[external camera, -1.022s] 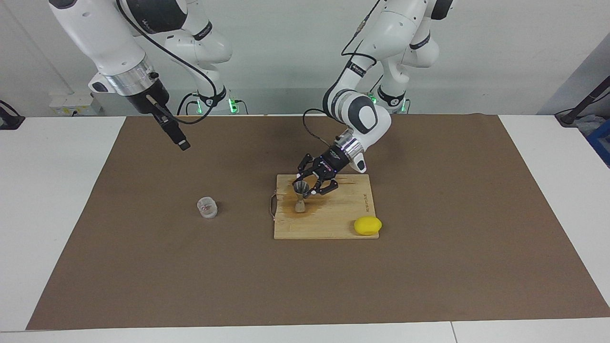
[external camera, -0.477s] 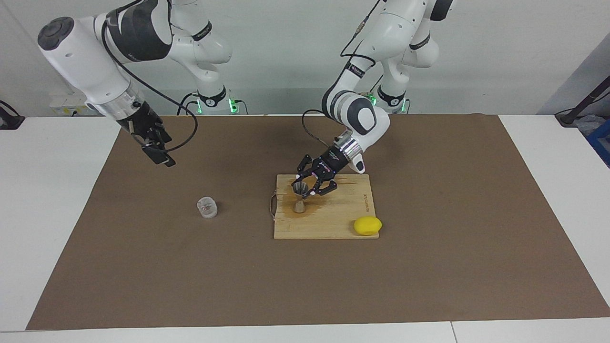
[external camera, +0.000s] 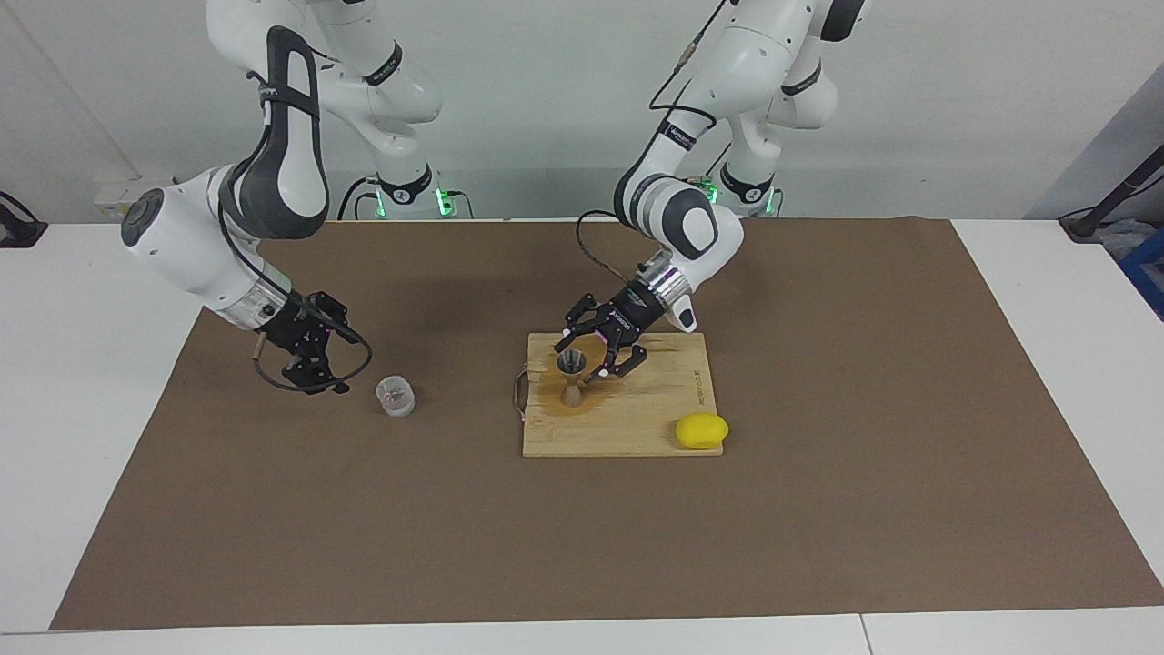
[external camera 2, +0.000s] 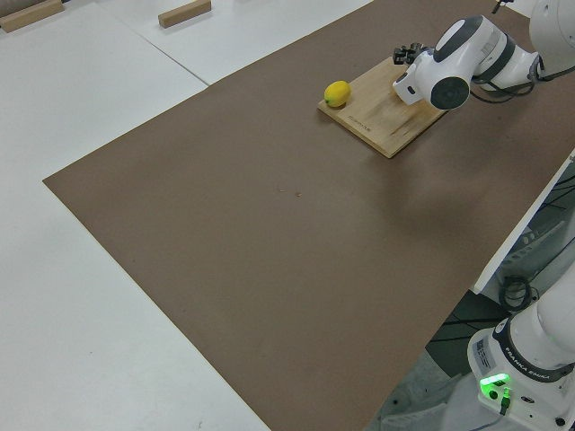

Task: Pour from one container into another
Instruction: 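Set the dark cup on the board while the right gripper reaches the glass, then withdraw the left gripper while the right gripper grasps the clear glass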

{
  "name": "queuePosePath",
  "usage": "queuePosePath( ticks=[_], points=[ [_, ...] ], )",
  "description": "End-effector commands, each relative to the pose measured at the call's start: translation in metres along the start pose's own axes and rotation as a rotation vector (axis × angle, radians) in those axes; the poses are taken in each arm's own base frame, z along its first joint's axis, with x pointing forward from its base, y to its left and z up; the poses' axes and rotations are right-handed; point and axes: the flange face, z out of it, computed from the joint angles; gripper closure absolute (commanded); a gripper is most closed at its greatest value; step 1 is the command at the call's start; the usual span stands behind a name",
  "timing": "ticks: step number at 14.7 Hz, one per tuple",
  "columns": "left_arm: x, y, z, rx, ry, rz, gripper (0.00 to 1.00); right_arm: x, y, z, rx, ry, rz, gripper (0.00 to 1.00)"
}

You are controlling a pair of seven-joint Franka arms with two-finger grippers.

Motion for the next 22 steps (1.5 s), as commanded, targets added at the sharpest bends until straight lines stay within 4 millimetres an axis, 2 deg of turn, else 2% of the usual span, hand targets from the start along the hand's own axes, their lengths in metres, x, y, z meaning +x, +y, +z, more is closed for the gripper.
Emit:
queuePosePath(
  ticks=[1,4,8,11,13,15,21,22],
  points=[
    [0.001,-0.002,0.000,-0.014,-0.002,0.003,0.00,0.009,0.001,0.017,-0.004,-0.019,-0.013,0.01],
    [-0.009,-0.003,-0.005,-0.031,0.009,0.011,0.00,0.023,0.000,0.032,-0.024,-0.024,-0.065,0.01],
    [-0.046,-0.004,-0.027,-0.088,0.021,0.020,0.00,0.046,-0.006,0.063,-0.046,-0.053,-0.105,0.00],
    [-0.064,0.011,-0.033,-0.104,0.013,0.052,0.00,0.052,-0.009,0.076,-0.029,-0.072,-0.110,0.00],
    [-0.071,0.035,-0.038,-0.113,0.009,0.110,0.00,0.045,-0.007,0.082,-0.023,-0.117,-0.109,0.00],
    [-0.076,0.050,-0.041,-0.094,0.001,0.168,0.00,0.041,-0.006,0.087,-0.014,-0.140,-0.095,0.00],
    [-0.094,0.086,-0.053,0.055,-0.007,0.369,0.00,0.041,-0.001,0.093,-0.012,-0.166,-0.063,0.00],
    [-0.095,0.088,-0.053,0.095,0.013,0.418,0.00,0.042,0.000,0.096,-0.011,-0.165,-0.057,0.00]
  ],
)
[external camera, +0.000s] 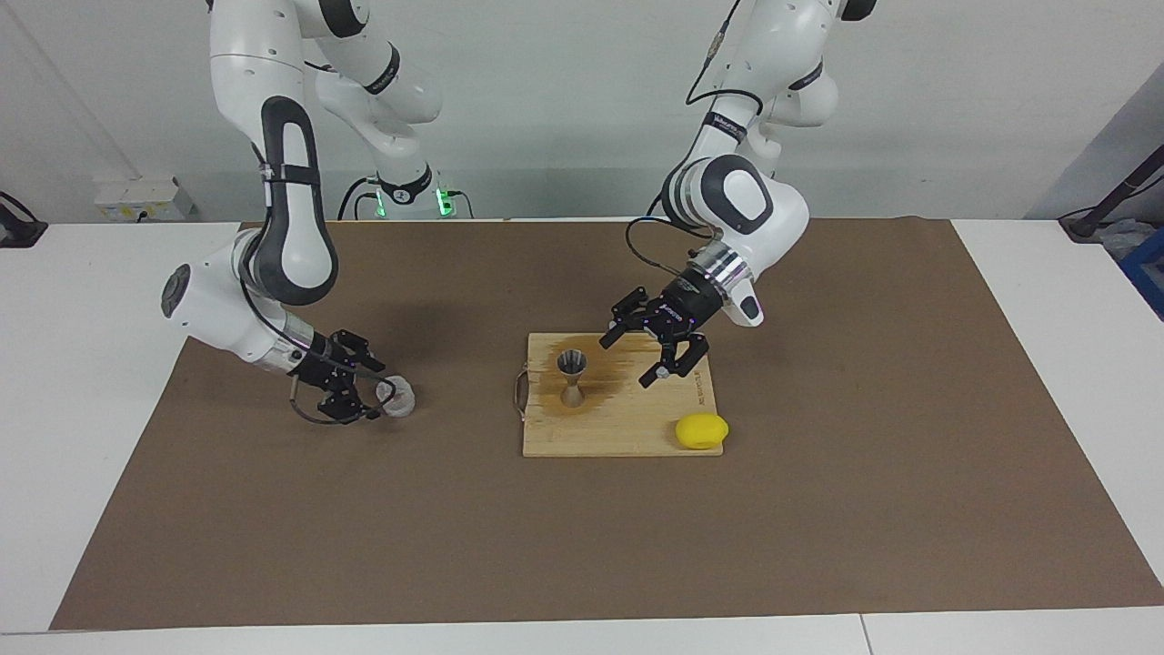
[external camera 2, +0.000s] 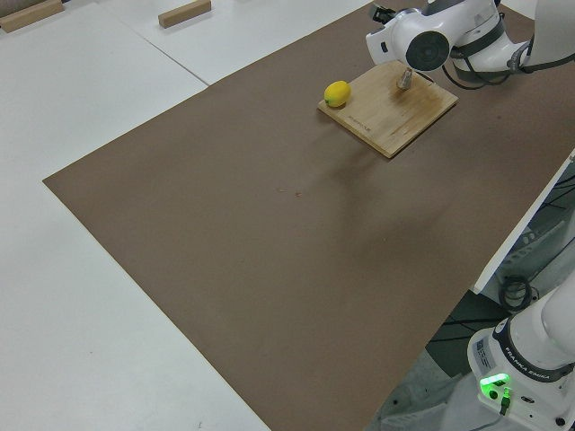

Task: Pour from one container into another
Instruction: 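Withdraw the left gripper while the right gripper grasps the clear glass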

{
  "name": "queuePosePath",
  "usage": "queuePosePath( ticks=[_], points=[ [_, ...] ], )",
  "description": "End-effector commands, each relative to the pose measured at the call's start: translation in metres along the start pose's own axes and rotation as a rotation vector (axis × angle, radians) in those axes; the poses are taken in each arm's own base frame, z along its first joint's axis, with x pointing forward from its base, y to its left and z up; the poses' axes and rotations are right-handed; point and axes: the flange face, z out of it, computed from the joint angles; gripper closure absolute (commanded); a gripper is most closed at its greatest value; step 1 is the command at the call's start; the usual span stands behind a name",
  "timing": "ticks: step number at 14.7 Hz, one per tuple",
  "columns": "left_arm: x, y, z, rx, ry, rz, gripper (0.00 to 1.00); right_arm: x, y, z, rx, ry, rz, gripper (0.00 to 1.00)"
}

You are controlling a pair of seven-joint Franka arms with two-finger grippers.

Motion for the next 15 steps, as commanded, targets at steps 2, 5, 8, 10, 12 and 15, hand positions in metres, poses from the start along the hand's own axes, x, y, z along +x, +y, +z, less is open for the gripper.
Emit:
queuePosePath(
  ticks=[2,5,8,10,12,15],
  points=[
    [-0.002,0.015,-0.007,0.127,0.010,0.132,0.00,0.005,0.004,0.009,0.037,-0.038,0.032,0.00],
    [0.001,0.027,-0.014,0.263,0.041,0.275,0.00,0.004,0.001,0.018,0.052,-0.053,0.048,0.00],
    [0.006,0.043,-0.032,0.428,0.127,0.453,0.00,0.003,0.004,0.026,0.040,-0.061,0.047,0.00],
    [0.008,0.059,-0.054,0.534,0.177,0.553,0.00,0.001,0.005,0.029,0.051,-0.079,0.061,0.00],
    [0.003,0.072,-0.071,0.600,0.238,0.647,0.00,0.003,0.005,0.030,0.059,-0.079,0.047,0.00],
    [-0.001,0.094,-0.113,0.694,0.339,0.742,0.00,0.007,0.006,0.037,0.055,-0.081,0.030,0.00]
  ],
)
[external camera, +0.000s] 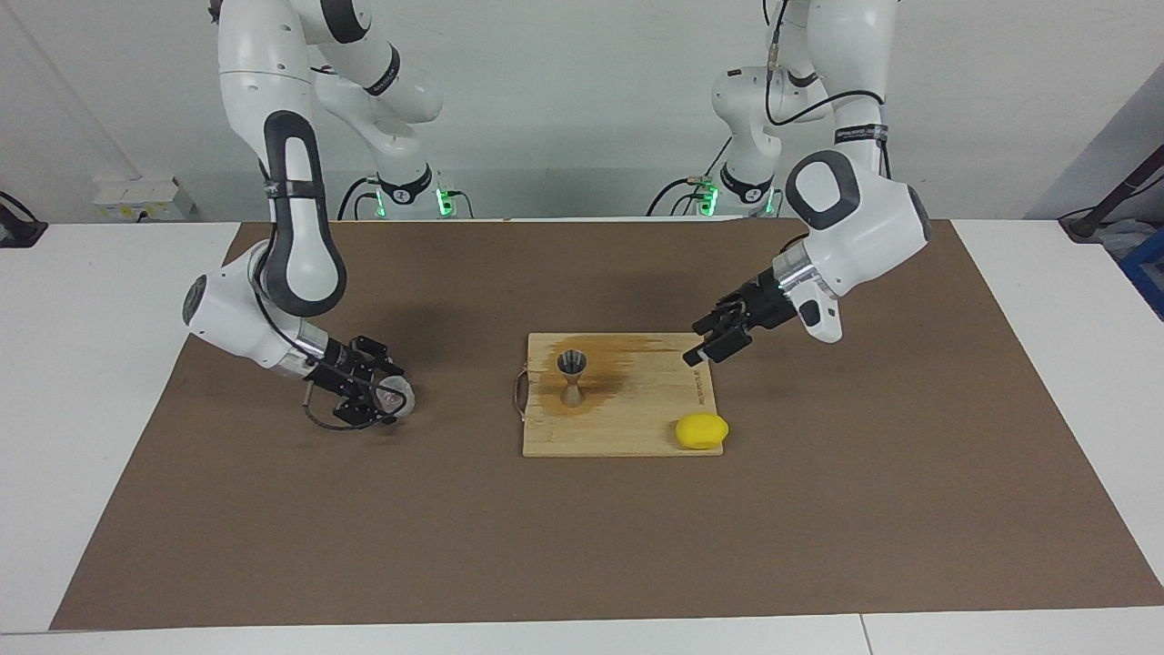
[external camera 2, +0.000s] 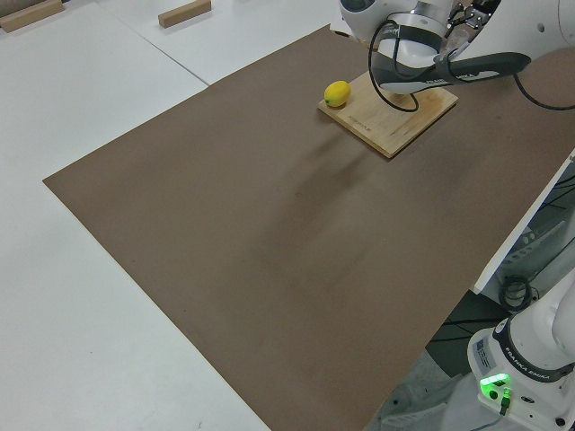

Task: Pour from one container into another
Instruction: 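Withdraw the left gripper while the right gripper grasps the clear glass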

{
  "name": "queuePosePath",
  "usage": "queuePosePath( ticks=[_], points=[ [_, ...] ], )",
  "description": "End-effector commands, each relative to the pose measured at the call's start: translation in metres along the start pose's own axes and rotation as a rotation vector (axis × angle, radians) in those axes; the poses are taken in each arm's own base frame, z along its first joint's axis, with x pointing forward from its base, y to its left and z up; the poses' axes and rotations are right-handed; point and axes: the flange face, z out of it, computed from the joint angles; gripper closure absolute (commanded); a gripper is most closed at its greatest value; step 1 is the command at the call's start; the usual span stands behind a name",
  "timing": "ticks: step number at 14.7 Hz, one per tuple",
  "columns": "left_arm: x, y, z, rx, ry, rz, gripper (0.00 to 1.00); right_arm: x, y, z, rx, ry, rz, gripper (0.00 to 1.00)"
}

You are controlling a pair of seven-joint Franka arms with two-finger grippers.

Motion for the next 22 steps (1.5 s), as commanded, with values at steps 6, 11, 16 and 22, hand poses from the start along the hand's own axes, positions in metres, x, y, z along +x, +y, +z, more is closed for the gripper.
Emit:
queuePosePath(
  ticks=[6,11,16,22],
  points=[
    [0.024,-0.001,-0.094,0.314,0.313,0.278,0.00,0.001,0.002,0.006,0.027,-0.031,0.001,0.00],
    [0.029,0.000,-0.102,0.520,0.388,0.690,0.00,0.001,0.002,0.006,0.024,-0.033,0.032,0.14],
    [0.015,-0.002,-0.135,0.662,0.349,0.994,0.00,0.000,0.001,0.006,0.028,-0.038,0.071,0.51],
    [-0.032,0.005,-0.193,0.703,0.288,0.945,0.00,-0.039,-0.011,-0.002,0.044,-0.036,0.070,0.79]
  ],
)
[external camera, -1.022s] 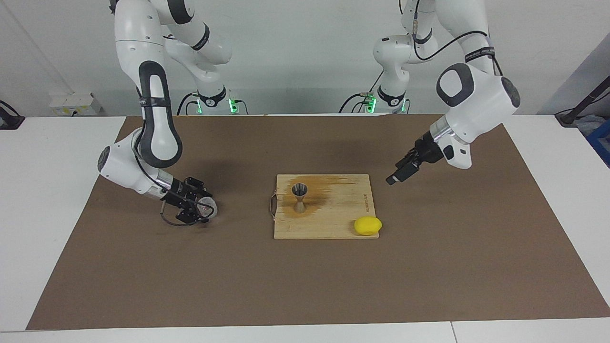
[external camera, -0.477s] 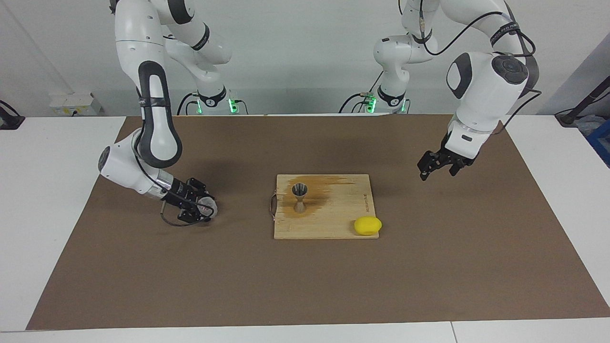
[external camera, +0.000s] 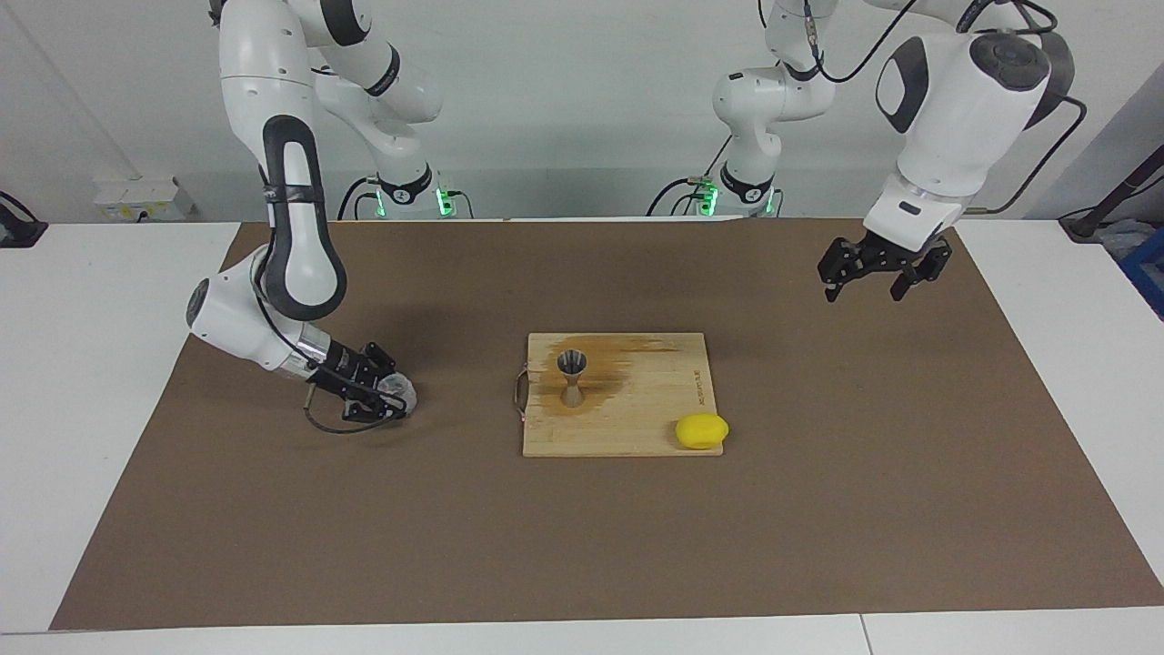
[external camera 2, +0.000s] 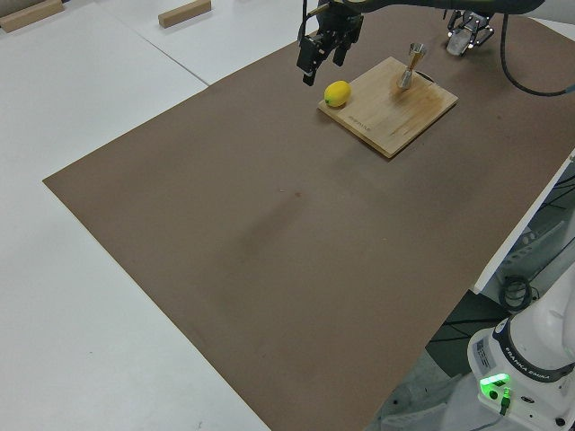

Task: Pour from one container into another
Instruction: 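Withdraw the left gripper while the right gripper grasps the clear glass, then lift the clear glass with the right gripper over the dark cup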

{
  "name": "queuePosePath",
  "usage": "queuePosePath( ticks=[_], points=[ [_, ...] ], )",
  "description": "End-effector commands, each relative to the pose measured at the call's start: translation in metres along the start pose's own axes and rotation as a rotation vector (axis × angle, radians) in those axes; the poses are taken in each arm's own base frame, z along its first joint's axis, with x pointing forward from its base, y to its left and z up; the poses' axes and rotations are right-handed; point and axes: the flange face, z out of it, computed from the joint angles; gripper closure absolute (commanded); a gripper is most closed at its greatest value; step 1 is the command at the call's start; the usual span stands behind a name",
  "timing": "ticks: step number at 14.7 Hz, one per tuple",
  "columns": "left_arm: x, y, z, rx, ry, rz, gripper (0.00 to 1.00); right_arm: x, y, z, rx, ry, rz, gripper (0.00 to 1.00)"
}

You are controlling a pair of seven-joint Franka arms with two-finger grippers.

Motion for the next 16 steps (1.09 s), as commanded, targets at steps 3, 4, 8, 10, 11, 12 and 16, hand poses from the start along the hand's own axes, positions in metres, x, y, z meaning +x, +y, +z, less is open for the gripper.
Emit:
queuePosePath(
  ticks=[3,4,8,10,11,12,16],
  points=[
    [-0.017,-0.005,-0.016,0.018,-0.030,-0.004,0.00,-0.059,-0.012,-0.009,0.040,0.004,0.014,0.82],
    [-0.017,-0.004,-0.015,0.018,-0.030,-0.004,0.00,-0.074,-0.015,-0.006,0.032,0.016,0.004,0.82],
    [-0.018,-0.032,-0.032,-0.062,-0.022,-0.069,0.00,-0.128,-0.027,-0.002,0.013,0.122,-0.009,0.82],
    [-0.023,-0.036,-0.033,-0.060,-0.026,-0.073,0.00,-0.151,-0.030,0.002,0.019,0.152,0.008,0.82],
    [-0.035,-0.033,-0.032,-0.053,-0.046,-0.071,0.00,-0.164,-0.030,0.005,0.021,0.157,0.015,0.82],
    [-0.044,-0.032,-0.024,-0.048,-0.054,-0.073,0.00,-0.174,-0.031,0.008,0.022,0.170,0.019,0.82],
    [-0.051,-0.021,-0.024,-0.050,-0.070,-0.060,0.00,-0.216,-0.040,0.015,0.052,0.227,0.079,0.83]
  ],
)
